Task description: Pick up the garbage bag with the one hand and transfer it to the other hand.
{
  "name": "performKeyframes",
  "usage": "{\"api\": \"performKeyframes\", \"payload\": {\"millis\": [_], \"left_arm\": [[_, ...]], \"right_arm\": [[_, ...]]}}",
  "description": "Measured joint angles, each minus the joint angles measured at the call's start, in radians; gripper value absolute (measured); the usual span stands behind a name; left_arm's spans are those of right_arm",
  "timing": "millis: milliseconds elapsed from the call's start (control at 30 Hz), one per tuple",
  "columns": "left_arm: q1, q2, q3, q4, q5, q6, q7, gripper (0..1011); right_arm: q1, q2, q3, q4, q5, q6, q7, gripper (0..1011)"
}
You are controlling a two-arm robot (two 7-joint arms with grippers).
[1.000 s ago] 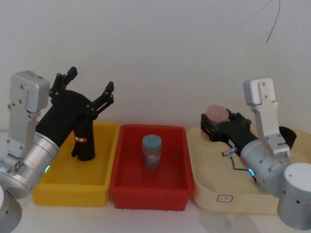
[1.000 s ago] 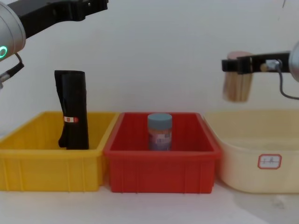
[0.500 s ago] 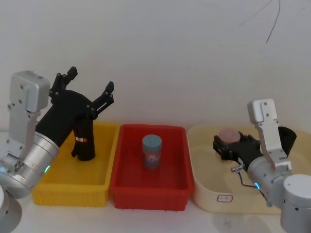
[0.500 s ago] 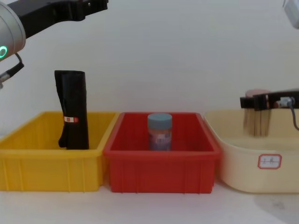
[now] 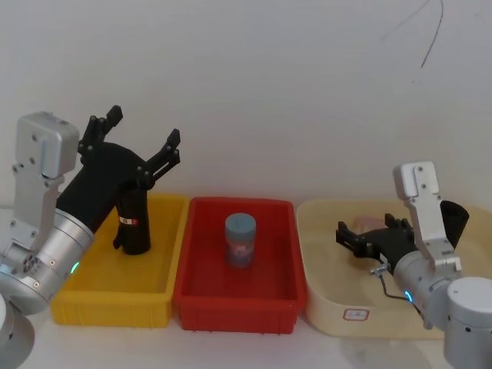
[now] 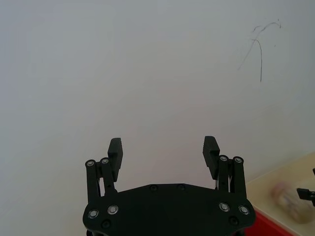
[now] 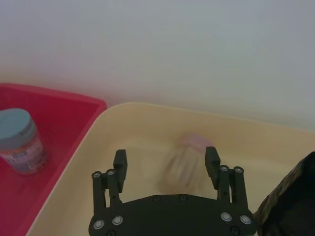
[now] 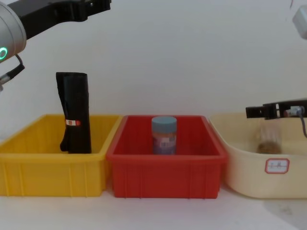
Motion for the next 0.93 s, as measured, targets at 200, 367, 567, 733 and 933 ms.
{"api": "performKeyframes", "payload": {"millis": [200,367,567,733,933], "left_arm": [[0.000,0.000,0.000,0.000,0.000,0.000,0.000,1001],[0.000,0.000,0.000,0.000,0.000,0.000,0.000,1001],[0.000,0.000,0.000,0.000,0.000,0.000,0.000,1001],[0.000,0.000,0.000,0.000,0.000,0.000,0.000,1001],[0.000,0.000,0.000,0.000,0.000,0.000,0.000,1001]], "right_arm": [[-0.013,-0.002,0.005,-0.049,0.000,-0.006,0.011,999],[-0.026,-0.004,0.005,-0.092,0.005,-0.008,0.027,1000],[-0.044,-0.011,-0.005,-0.141,0.011,-0.008,0.045,1000],[-0.053,-0.016,-0.011,-0.168,0.014,-0.007,0.054,999],[-0.059,-0.019,-0.016,-0.186,0.016,-0.006,0.061,999]]}}
